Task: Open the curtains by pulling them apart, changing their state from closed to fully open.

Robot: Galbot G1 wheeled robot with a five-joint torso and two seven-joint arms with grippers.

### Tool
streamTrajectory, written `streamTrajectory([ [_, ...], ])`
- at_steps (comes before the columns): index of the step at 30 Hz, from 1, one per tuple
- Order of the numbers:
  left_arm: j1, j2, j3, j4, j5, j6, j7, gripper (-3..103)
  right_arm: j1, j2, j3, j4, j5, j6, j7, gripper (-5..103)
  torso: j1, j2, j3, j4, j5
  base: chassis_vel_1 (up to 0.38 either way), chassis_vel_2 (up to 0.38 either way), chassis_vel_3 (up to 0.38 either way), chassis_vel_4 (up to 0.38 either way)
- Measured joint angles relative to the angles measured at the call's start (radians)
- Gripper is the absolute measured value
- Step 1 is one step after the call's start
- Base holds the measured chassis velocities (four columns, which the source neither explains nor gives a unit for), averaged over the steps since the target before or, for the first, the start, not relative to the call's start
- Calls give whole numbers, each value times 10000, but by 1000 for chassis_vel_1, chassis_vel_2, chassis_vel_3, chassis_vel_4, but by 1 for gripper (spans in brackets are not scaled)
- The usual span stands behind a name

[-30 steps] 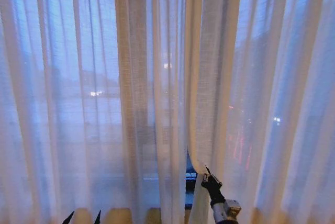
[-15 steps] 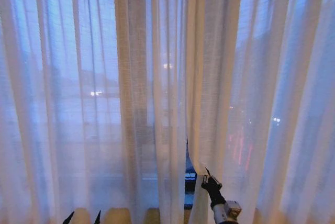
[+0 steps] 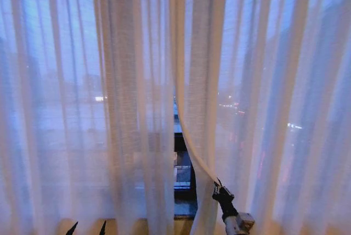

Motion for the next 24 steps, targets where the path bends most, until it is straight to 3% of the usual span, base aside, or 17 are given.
streamTrajectory([
  [11,31,-6,-10,-58,21,-7,0,100,-131,3,70,95,-7,69,-25,0,0,1,-1,3,-3,-261,-258,263,258],
  [24,77,-35,15,-145,27,-23,18,100,-350,0,240,220,-16,232,-86,0,-2,0,0,1,1,-368,-368,366,383],
])
